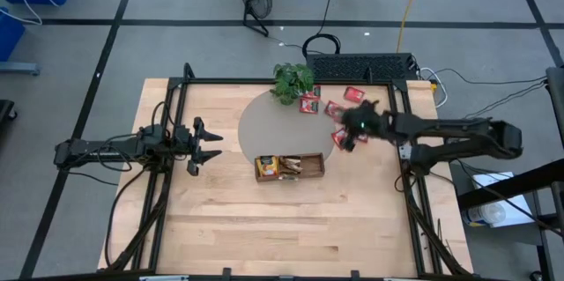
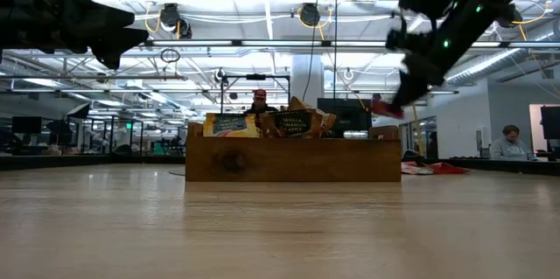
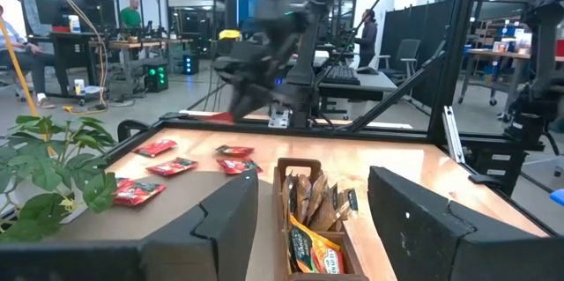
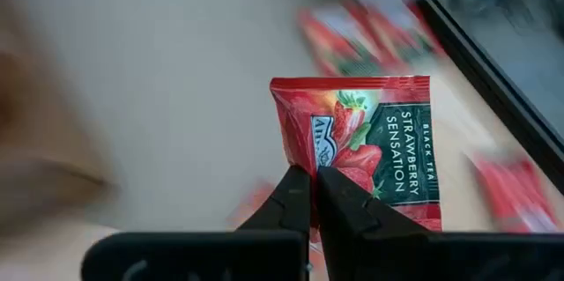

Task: Pick & Place Tea
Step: Put the red tea bag into the right slot of the wooden organizer

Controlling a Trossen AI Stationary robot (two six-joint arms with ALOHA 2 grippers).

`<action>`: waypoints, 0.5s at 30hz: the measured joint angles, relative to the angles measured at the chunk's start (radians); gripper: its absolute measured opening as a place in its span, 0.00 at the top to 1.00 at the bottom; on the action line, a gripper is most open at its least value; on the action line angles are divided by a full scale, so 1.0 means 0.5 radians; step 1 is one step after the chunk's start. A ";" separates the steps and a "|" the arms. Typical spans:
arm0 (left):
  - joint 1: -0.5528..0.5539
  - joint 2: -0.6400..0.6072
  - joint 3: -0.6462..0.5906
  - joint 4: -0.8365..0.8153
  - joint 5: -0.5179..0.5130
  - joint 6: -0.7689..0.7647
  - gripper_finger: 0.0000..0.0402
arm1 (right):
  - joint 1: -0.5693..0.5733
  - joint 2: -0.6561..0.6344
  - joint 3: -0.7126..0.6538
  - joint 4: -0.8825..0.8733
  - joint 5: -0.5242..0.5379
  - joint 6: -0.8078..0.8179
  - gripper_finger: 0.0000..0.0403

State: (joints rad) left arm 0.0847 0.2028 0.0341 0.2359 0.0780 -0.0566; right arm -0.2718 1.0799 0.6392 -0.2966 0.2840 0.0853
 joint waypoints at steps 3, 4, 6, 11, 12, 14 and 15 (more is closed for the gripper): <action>0.000 0.000 0.000 0.001 0.000 0.000 0.47 | 0.299 0.068 0.010 0.254 -0.001 0.001 1.00; 0.000 0.000 0.000 0.000 0.000 0.000 0.47 | 0.382 0.108 0.024 0.293 -0.001 0.001 1.00; 0.000 0.000 0.000 0.000 0.000 0.000 0.47 | 0.526 0.209 0.077 0.317 0.024 0.005 1.00; 0.000 0.000 0.000 0.000 0.001 0.000 0.47 | 0.748 0.548 0.242 0.310 0.210 0.034 1.00; 0.000 0.000 0.000 0.001 0.000 0.000 0.47 | 0.773 0.621 0.277 0.302 0.211 0.046 1.00; 0.000 0.000 0.000 0.000 0.000 0.000 0.47 | 0.807 0.750 0.349 0.277 0.210 0.069 1.00; 0.000 -0.001 0.000 0.001 0.000 0.000 0.47 | 0.819 0.808 0.380 0.250 0.210 0.075 1.00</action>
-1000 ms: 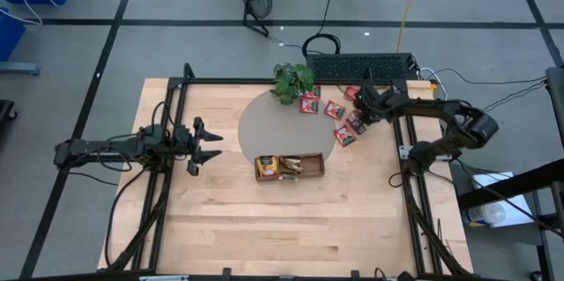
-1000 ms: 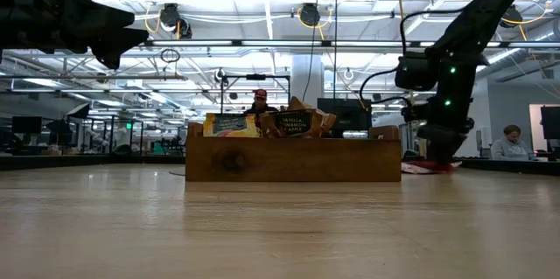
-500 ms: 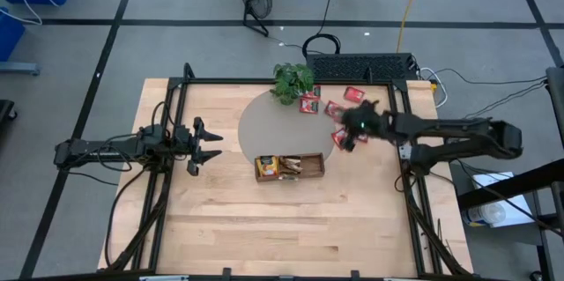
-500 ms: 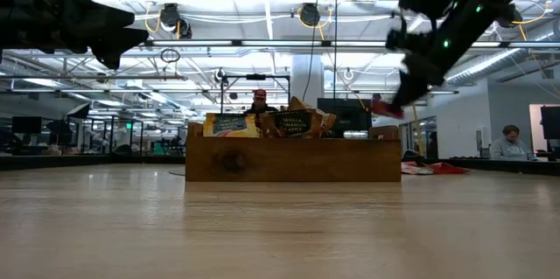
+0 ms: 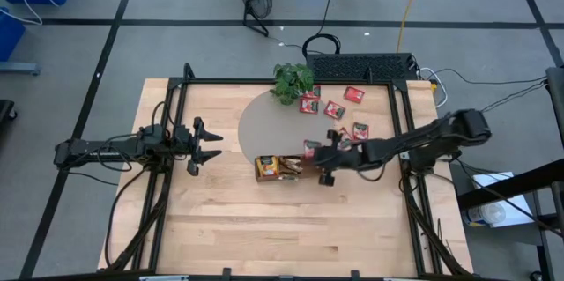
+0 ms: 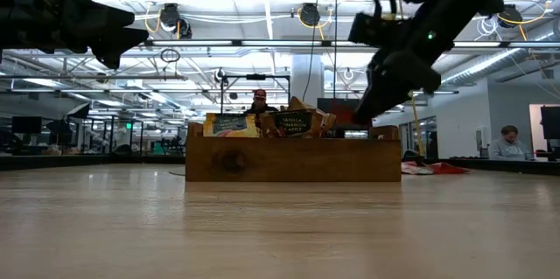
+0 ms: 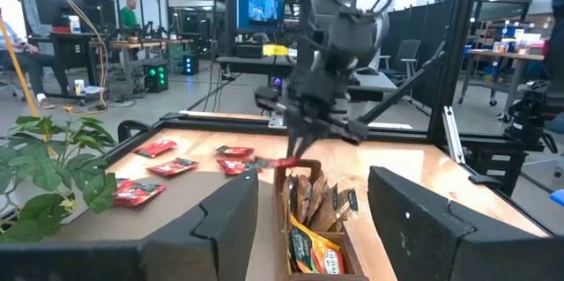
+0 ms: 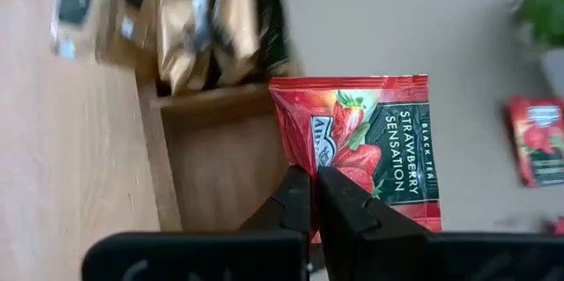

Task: Pick & Place Tea
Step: Put the red tea bag into the right slot of the wooden organizer

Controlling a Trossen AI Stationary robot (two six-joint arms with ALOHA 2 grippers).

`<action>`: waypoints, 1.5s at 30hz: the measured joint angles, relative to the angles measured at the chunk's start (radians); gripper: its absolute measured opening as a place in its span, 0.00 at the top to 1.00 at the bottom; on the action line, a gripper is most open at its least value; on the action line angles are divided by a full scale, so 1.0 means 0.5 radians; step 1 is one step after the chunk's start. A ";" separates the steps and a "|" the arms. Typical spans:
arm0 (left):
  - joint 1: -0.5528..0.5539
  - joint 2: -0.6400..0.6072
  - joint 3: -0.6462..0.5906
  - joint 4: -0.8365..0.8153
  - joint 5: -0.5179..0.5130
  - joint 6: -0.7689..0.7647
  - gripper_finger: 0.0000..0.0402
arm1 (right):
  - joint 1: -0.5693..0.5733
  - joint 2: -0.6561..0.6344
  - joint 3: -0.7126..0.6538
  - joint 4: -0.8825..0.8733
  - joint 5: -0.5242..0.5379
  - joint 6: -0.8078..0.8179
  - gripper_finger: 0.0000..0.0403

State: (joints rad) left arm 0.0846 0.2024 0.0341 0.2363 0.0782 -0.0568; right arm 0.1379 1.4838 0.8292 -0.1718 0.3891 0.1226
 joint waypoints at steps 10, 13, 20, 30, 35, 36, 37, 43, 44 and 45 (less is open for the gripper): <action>0.000 0.001 0.000 -0.001 0.000 0.000 0.47 | 0.026 0.200 0.123 -0.082 -0.001 -0.006 0.97; 0.000 0.001 0.000 -0.001 0.000 0.000 0.47 | 0.026 0.198 0.123 -0.084 0.000 -0.022 0.92; 0.000 0.000 0.000 -0.001 0.000 0.000 0.47 | 0.026 0.198 0.123 -0.077 -0.160 -0.075 0.72; 0.001 0.001 0.000 0.000 0.000 0.000 0.47 | 0.019 -0.007 0.122 -0.060 -0.127 -0.100 0.56; 0.000 0.001 0.000 -0.001 0.000 0.000 0.47 | -0.075 -0.125 0.123 -0.082 0.025 -0.296 0.58; 0.001 0.000 0.000 0.000 0.000 0.000 0.47 | -0.123 -0.125 0.123 -0.084 -0.058 -0.313 0.58; 0.001 0.001 0.000 -0.001 0.000 0.000 0.47 | -0.176 -0.113 0.123 -0.084 -0.185 -0.317 0.58; 0.001 0.000 0.000 0.000 0.000 0.000 0.47 | -0.380 0.054 0.122 -0.084 -0.608 -0.329 0.59; 0.000 0.001 0.000 -0.001 0.000 0.000 0.47 | -0.392 0.068 0.122 -0.087 -0.636 -0.330 0.59; 0.000 0.001 0.000 -0.001 0.000 0.000 0.47 | -0.397 0.074 0.122 -0.085 -0.669 -0.330 0.59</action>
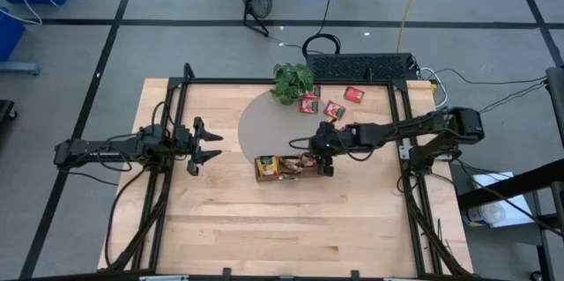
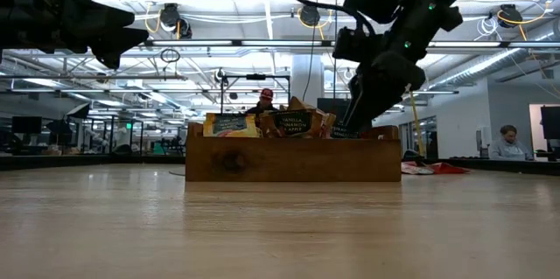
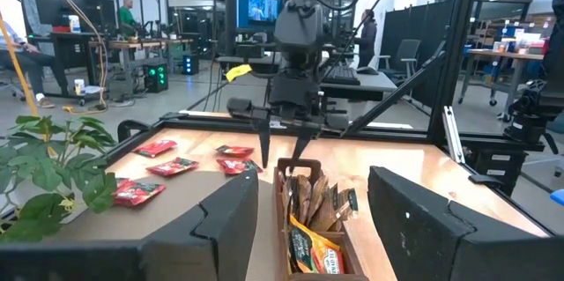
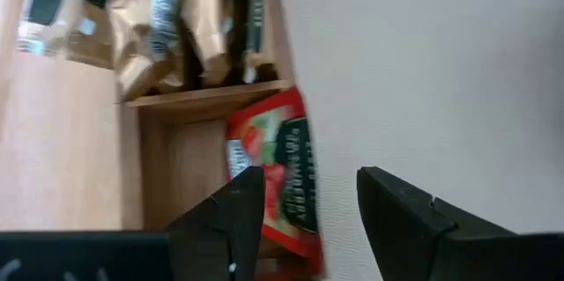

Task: Pick & Place Tea
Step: Put the red tea bag into the right slot of the wooden organizer

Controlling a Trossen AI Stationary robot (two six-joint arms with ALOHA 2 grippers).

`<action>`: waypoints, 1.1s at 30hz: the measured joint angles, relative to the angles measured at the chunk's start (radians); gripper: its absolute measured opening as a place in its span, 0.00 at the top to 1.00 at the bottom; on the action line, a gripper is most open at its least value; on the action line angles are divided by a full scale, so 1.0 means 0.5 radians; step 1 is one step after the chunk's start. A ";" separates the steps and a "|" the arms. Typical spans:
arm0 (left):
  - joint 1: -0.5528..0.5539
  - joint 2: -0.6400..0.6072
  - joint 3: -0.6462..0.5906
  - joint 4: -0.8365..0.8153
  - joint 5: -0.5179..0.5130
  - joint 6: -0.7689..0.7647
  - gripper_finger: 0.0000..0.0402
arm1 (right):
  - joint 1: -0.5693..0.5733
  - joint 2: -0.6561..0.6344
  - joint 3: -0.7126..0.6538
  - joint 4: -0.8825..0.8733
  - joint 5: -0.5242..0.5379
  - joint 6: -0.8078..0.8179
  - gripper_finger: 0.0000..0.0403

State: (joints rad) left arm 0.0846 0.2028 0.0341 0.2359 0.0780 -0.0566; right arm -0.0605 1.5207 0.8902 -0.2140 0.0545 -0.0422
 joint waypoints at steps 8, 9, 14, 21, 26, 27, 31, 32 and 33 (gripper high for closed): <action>0.001 -0.001 0.000 0.000 0.000 -0.001 0.47 | 0.002 0.001 0.000 0.011 -0.069 -0.001 0.69; 0.000 0.000 0.000 0.000 0.000 0.000 0.47 | 0.002 0.009 0.000 0.015 -0.067 -0.004 0.73; 0.001 0.000 0.000 0.001 0.000 -0.001 0.47 | 0.002 0.025 0.001 0.027 -0.099 -0.065 0.93; 0.000 0.000 0.000 0.000 0.000 0.000 0.47 | 0.054 0.015 0.000 0.030 -0.020 -0.116 1.00; 0.000 0.000 0.000 0.001 0.000 0.000 0.47 | 0.153 0.011 0.000 0.025 0.277 -0.135 1.00; 0.001 -0.001 0.000 0.000 0.000 0.000 0.47 | 0.174 0.011 0.000 0.028 0.310 -0.138 1.00; 0.001 0.000 0.000 0.001 0.000 0.000 0.47 | 0.245 0.011 0.000 0.038 0.355 -0.148 1.00; 0.001 0.000 0.000 0.001 0.000 0.000 0.47 | 0.258 0.011 0.000 0.042 0.393 -0.149 1.00; 0.001 0.000 0.000 0.001 0.000 0.000 0.47 | 0.270 0.011 0.001 0.042 0.433 -0.157 1.00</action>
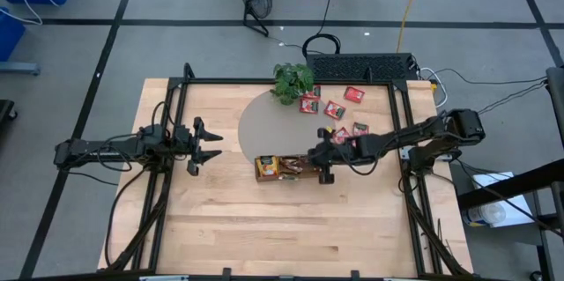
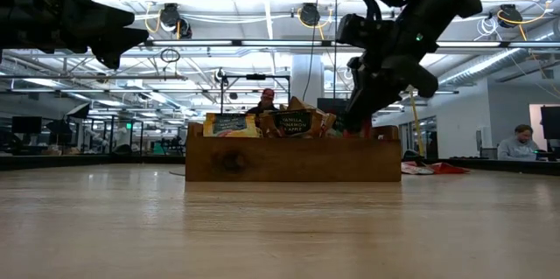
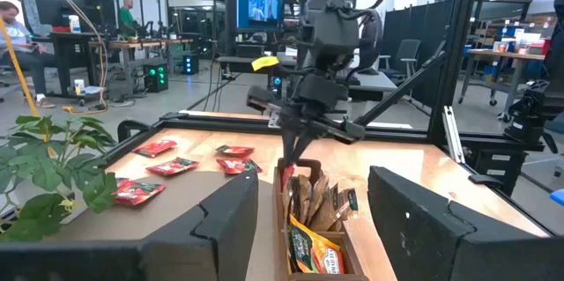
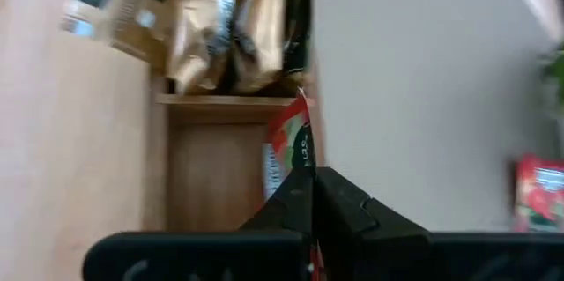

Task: Pick & Place Tea
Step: Put the red tea bag into the right slot of the wooden organizer

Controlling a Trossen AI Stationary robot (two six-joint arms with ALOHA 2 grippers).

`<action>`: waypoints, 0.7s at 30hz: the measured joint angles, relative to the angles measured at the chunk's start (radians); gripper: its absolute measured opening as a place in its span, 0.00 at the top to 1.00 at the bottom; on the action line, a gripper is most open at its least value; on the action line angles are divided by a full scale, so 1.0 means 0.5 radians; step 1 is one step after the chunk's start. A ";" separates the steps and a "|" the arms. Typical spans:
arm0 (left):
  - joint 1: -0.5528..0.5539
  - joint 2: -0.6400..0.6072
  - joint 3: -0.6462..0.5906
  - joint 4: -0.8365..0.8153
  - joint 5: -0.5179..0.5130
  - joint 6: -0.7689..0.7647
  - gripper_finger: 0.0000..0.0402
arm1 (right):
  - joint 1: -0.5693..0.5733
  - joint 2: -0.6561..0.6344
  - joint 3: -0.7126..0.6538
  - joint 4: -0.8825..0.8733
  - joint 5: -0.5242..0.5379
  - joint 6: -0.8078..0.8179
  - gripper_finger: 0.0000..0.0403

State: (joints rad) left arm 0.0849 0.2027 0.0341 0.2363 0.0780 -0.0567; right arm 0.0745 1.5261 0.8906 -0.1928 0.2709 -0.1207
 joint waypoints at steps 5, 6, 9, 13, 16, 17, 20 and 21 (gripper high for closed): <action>-0.001 0.000 0.000 -0.001 -0.001 0.000 0.47 | 0.012 0.000 -0.001 0.006 0.138 -0.016 1.00; 0.000 0.000 0.000 -0.001 0.000 0.000 0.47 | 0.012 0.000 -0.001 0.007 0.137 -0.016 1.00; -0.001 0.000 0.000 0.000 -0.001 0.000 0.47 | 0.012 0.000 0.000 0.029 0.135 -0.039 0.99; 0.000 -0.001 0.000 -0.001 -0.001 -0.001 0.47 | 0.012 0.000 0.000 0.062 0.131 -0.046 0.93; -0.001 -0.001 0.000 0.000 -0.001 0.000 0.47 | 0.012 0.000 -0.001 0.099 0.131 -0.045 0.85; 0.000 0.000 0.000 -0.001 -0.001 0.000 0.47 | 0.012 0.000 -0.001 0.110 0.132 -0.045 0.82; 0.000 -0.001 0.000 -0.001 -0.001 0.000 0.47 | 0.012 0.000 -0.001 0.157 0.139 -0.040 0.72; 0.000 0.000 0.000 -0.001 -0.001 -0.001 0.47 | 0.012 0.000 -0.001 0.170 0.140 -0.042 0.69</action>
State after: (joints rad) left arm 0.0849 0.2028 0.0341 0.2360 0.0776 -0.0570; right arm 0.0807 1.5261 0.8902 -0.1077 0.3408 -0.1419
